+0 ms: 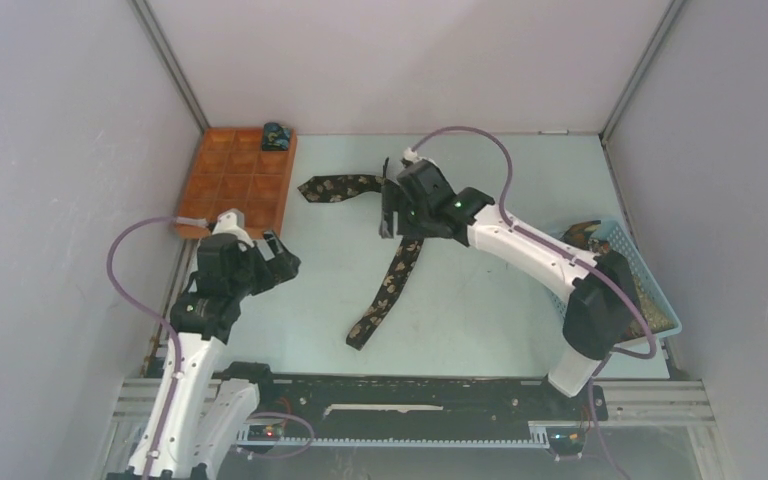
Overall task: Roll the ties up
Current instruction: Place the tie at the center of the board, then flatten out the tie at the center of the board.
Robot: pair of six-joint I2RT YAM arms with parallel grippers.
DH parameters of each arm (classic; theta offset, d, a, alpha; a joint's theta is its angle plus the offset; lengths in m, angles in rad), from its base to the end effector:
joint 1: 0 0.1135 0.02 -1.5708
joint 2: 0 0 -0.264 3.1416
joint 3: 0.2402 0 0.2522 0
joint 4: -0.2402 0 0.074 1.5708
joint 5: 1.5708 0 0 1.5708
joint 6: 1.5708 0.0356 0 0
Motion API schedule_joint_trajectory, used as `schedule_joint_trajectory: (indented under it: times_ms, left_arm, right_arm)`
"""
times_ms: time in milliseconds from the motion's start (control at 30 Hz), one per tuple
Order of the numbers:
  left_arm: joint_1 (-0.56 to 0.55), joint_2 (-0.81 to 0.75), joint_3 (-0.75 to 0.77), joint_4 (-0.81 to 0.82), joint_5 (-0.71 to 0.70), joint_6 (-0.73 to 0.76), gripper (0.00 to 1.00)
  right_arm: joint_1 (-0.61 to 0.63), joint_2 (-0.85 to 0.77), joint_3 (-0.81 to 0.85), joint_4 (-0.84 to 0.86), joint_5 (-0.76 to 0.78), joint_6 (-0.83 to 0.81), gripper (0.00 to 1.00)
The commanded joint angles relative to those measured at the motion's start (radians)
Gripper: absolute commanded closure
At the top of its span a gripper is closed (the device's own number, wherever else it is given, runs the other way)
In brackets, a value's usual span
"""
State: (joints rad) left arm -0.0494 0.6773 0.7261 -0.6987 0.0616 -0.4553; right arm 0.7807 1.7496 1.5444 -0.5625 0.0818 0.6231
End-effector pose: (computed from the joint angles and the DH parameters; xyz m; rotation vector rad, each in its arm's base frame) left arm 0.1429 -0.0093 0.2845 -0.4182 2.2020 -0.3444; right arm 0.2846 0.2779 0.3061 -0.1482 2.4101 0.5865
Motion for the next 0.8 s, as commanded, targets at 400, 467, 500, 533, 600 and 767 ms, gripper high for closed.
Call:
schedule_joint_trajectory:
  times_ms: [400, 467, 500, 533, 600, 767]
  left_arm:
    - [-0.711, 0.374, 0.079, 0.187, -0.296, -0.030, 0.05]
    - [-0.774, 0.420, 0.076, 0.199, -0.326, -0.036, 0.06]
    - [-0.795, 0.439, 0.071, 0.205, -0.328, -0.039, 0.06]
    - [-0.817, 0.459, 0.064, 0.213, -0.325, -0.042, 0.06]
    - [-0.861, 0.501, 0.051, 0.237, -0.326, -0.041, 0.06]
    - [-0.956, 0.612, 0.067, 0.248, -0.398, -0.023, 0.05]
  right_arm:
    - [-0.219, -0.216, -0.338, 0.115, -0.084, -0.072, 0.24]
    - [-0.274, -0.190, -0.317, 0.139, -0.150, -0.104, 0.23]
    - [-0.294, -0.166, -0.296, 0.132, -0.172, -0.116, 0.23]
    - [-0.311, -0.143, -0.267, 0.120, -0.205, -0.132, 0.23]
    - [-0.338, -0.084, -0.218, 0.101, -0.247, -0.157, 0.23]
    - [-0.365, 0.028, -0.082, 0.051, -0.291, -0.197, 0.23]
